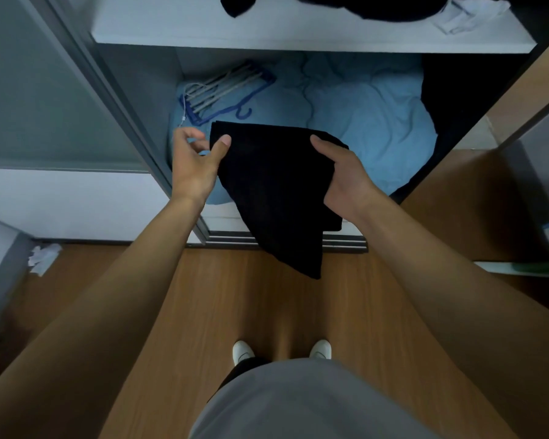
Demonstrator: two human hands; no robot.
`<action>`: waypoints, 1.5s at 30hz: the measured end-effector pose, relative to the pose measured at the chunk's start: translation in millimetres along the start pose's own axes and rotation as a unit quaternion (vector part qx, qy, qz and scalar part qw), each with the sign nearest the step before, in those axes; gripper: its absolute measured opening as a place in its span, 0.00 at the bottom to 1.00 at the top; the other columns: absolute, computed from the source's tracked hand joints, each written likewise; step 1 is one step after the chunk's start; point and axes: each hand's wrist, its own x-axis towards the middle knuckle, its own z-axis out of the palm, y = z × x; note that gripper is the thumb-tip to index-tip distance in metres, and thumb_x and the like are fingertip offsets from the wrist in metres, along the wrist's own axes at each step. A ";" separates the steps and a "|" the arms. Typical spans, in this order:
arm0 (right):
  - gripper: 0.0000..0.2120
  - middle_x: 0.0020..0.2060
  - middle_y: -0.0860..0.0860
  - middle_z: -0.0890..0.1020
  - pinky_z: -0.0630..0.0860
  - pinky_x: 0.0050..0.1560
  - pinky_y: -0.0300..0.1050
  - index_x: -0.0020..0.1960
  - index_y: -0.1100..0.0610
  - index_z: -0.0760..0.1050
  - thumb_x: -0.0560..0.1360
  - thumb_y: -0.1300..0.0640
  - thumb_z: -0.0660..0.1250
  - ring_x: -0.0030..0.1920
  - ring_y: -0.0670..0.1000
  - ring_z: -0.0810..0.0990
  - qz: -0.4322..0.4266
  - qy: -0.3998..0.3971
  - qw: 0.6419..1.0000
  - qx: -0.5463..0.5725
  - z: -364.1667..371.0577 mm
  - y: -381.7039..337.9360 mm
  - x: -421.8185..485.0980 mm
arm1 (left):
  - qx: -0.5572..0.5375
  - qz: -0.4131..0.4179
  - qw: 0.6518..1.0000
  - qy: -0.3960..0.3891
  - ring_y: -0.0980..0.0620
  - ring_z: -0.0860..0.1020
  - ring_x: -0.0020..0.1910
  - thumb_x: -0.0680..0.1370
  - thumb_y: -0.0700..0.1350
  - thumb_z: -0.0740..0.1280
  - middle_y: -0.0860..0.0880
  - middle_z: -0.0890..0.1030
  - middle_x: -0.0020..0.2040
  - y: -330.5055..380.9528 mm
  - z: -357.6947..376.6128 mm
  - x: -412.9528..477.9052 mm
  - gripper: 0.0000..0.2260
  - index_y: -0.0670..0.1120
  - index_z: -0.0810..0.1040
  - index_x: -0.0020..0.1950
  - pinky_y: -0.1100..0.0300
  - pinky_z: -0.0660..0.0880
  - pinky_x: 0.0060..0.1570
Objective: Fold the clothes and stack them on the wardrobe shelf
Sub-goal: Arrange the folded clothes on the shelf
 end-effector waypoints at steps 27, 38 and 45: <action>0.10 0.45 0.57 0.86 0.82 0.45 0.49 0.55 0.64 0.82 0.78 0.60 0.69 0.44 0.55 0.86 -0.007 0.058 0.995 -0.078 -8.3 -12.5 2.5 | -0.116 -0.061 0.989 -0.069 0.53 0.84 0.40 0.79 0.52 0.70 0.52 0.85 0.40 23.6 2.9 9.7 0.11 0.47 0.74 0.56 0.59 0.78 0.43; 0.11 0.42 0.55 0.87 0.81 0.38 0.42 0.55 0.64 0.80 0.76 0.58 0.71 0.39 0.51 0.86 0.010 0.091 0.968 -0.232 2.4 -29.6 8.6 | -0.111 -0.110 0.984 -0.084 0.53 0.84 0.37 0.82 0.41 0.65 0.49 0.84 0.40 29.4 4.7 18.5 0.09 0.45 0.81 0.60 0.60 0.80 0.39; 0.26 0.57 0.61 0.81 0.80 0.36 0.42 0.70 0.64 0.67 0.75 0.61 0.71 0.44 0.52 0.83 -0.035 0.198 0.955 -0.218 6.9 -27.1 16.6 | -0.095 -0.148 0.984 -0.026 0.45 0.81 0.51 0.82 0.40 0.63 0.41 0.82 0.54 23.6 5.7 24.5 0.09 0.41 0.80 0.59 0.51 0.81 0.56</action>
